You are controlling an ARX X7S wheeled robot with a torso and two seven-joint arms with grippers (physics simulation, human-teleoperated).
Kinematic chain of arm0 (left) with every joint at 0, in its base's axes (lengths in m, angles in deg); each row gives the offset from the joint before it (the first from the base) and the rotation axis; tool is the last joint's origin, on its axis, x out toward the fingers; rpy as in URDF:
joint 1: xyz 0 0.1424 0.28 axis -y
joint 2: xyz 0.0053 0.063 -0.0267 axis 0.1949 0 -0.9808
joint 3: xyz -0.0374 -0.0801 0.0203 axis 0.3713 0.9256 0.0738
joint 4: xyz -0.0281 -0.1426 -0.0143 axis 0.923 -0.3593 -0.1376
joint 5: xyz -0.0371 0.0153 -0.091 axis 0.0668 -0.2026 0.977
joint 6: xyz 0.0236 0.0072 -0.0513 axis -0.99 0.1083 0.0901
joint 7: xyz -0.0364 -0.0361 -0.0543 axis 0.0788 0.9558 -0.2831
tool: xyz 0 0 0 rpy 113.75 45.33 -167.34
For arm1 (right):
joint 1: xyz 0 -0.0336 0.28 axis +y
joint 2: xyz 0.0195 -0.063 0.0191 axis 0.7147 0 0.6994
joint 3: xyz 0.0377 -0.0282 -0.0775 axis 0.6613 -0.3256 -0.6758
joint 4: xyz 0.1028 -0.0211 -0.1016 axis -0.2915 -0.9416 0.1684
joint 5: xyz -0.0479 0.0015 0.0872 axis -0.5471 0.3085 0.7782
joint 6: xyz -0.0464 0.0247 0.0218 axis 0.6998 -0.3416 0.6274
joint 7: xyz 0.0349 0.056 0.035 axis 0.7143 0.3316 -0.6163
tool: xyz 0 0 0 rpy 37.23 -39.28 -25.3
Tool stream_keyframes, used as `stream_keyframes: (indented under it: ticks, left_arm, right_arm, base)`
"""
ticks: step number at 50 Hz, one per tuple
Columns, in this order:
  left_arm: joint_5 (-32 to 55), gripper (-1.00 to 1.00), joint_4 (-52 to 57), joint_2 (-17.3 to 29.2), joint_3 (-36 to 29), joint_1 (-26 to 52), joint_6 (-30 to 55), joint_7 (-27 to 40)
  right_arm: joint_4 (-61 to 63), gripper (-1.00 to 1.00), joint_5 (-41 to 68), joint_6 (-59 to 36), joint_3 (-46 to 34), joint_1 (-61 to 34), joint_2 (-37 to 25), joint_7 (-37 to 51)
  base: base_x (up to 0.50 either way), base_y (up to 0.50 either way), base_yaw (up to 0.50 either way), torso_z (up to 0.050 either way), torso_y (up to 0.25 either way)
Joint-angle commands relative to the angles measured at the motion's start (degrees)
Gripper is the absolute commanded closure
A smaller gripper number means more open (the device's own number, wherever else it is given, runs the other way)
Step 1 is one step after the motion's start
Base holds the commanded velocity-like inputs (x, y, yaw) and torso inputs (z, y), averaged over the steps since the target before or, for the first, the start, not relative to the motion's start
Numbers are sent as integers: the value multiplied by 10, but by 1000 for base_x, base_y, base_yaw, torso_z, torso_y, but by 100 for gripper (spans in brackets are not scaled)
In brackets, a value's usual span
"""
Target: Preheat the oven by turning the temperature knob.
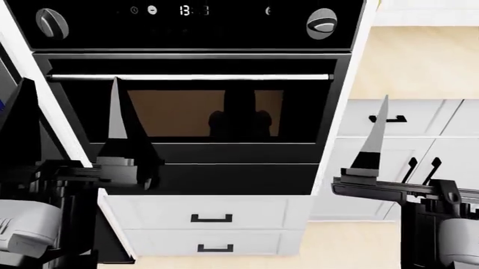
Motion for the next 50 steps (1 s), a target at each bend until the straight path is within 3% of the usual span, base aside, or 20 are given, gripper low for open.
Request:
stream_keyframes:
  ticks: [1,9,25,34,50]
  left_arm:
    - [4,-100,4,7,-4,-1,0,6]
    - [14,-100,12,8,-4,1,7,15]
    - [16,-100,13,17,-11,0,8,24]
    - [9,-100,9,22,-17,2,11,29]
    - [4,-100,6,33,-30,2,7,39]
  right_arm:
    - [3,-100,12,14,3,7,-5,-1]
    - [0,-100,14,21,0,9,-8,-1]
    - [8,-100,-26,-19,-14,-2,-7,-11]
    - [-16,-100,-315,-137,-130,-31,-7,-91]
    - [-84,-100,-590,-118,-189,-26,-15,-115]
  base:
    - [246,0,0,50,0]
    - [427,0,0,44,0]
    - [296,0,0,0,0]
    - [0,0,0,0,0]
    - [0,0,0,0,0]
